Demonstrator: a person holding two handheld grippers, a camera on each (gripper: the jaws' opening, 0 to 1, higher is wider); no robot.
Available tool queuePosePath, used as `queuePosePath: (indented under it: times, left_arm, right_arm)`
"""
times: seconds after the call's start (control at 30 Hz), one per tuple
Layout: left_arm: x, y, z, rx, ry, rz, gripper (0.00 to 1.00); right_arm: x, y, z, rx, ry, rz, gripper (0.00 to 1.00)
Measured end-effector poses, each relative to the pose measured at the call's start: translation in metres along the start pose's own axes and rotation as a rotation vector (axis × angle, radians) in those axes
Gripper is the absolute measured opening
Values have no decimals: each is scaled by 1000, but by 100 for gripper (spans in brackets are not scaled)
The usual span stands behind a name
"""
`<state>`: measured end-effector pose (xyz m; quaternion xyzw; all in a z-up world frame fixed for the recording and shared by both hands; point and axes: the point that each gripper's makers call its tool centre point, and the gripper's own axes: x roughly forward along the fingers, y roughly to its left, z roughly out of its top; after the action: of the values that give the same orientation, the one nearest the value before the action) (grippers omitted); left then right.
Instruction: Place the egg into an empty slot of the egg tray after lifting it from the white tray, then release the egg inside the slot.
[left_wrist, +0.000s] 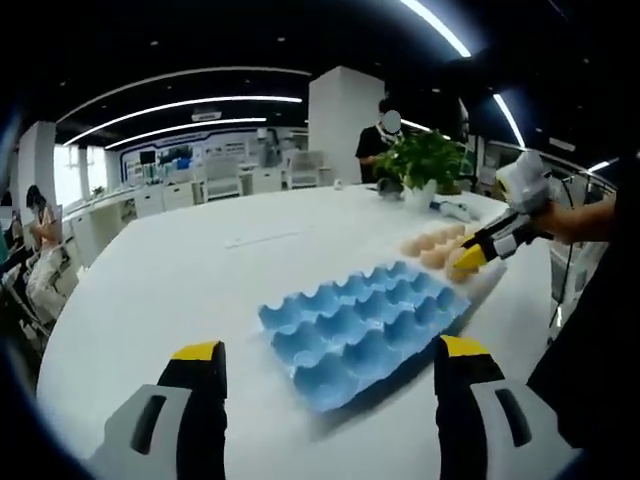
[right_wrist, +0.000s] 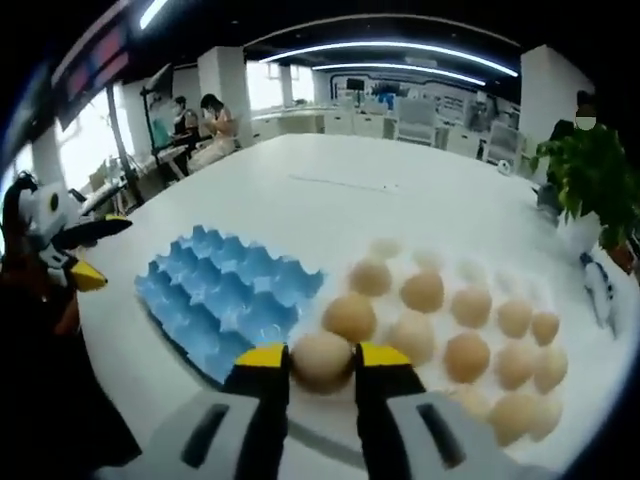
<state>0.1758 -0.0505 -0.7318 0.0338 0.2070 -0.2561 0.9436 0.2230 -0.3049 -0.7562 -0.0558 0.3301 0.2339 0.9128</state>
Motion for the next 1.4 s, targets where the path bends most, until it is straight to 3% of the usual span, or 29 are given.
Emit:
queuePosePath:
  times: [0.1, 0.2, 0.47, 0.63, 0.77, 0.87, 1.13, 1.4]
  left_arm:
    - [2, 0, -8, 18, 33, -5, 87]
    - [3, -1, -11, 41, 49, -11, 87]
    - [0, -8, -10, 79, 57, -28, 87]
    - [-4, -3, -10, 61, 40, -16, 86]
    - [-5, 0, -9, 59, 24, -12, 85]
    - [-5, 0, -9, 65, 23, -14, 85]
    - [-4, -7, -12, 126, 20, -37, 83]
    - [-4, -9, -14, 143, 24, -45, 82]
  right_arm:
    - [1, 19, 16, -26, -23, 46, 24]
    - [6, 51, 28, -48, -42, 136, 24]
    - [31, 160, 55, -117, -77, 411, 24]
    - [47, 198, 64, -166, -83, 486, 25]
    - [61, 226, 61, -289, -63, 546, 25]
    - [68, 236, 56, -364, -53, 562, 25]
    - [81, 251, 39, -449, -5, 602, 25]
    - [89, 251, 27, -525, 13, 609, 25]
